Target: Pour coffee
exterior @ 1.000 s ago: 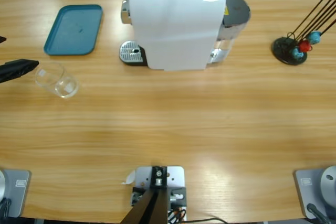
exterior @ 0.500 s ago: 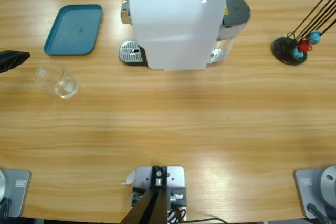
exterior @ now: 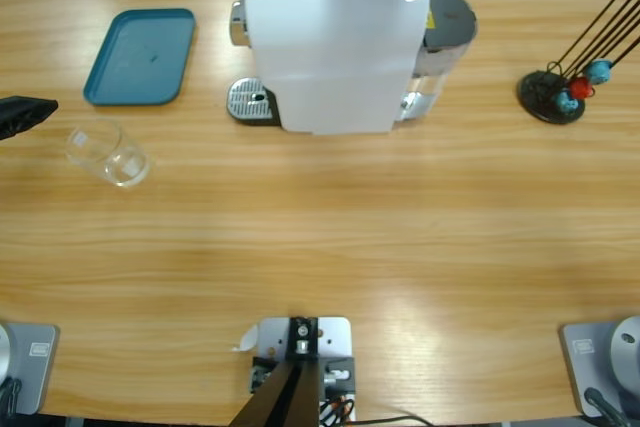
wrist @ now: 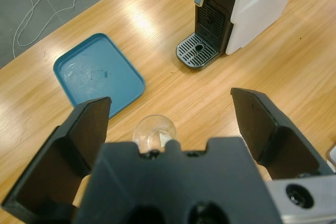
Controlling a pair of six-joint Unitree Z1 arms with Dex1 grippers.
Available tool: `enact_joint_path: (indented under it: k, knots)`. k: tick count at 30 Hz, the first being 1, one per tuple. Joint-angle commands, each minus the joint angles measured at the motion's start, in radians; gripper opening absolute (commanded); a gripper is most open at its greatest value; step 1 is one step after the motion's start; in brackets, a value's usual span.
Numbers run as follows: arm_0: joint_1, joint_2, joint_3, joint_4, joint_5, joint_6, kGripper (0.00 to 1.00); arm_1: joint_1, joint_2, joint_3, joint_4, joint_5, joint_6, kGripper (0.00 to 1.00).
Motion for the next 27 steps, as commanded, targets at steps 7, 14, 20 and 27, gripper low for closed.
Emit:
enact_joint_path:
  k: [7, 14, 20, 27]
  knots:
    - [0.009, -0.036, 0.007, 0.059, 0.000, 0.006, 0.995, 0.090, 0.233, -0.050, -0.021, 0.051, 0.049, 0.000]
    - [0.009, -0.021, 0.003, 0.064, -0.001, 0.008, 0.996, 0.090, 0.332, -0.050, -0.021, 0.134, 0.050, 0.000]
    - [0.009, 0.001, -0.019, 0.064, -0.001, 0.002, 0.996, 0.095, 0.410, -0.047, -0.046, 0.165, 0.054, 0.000]
    - [0.009, 0.014, -0.022, 0.064, -0.001, 0.003, 0.996, 0.093, 0.455, 0.005, -0.048, 0.184, 0.066, 0.000]
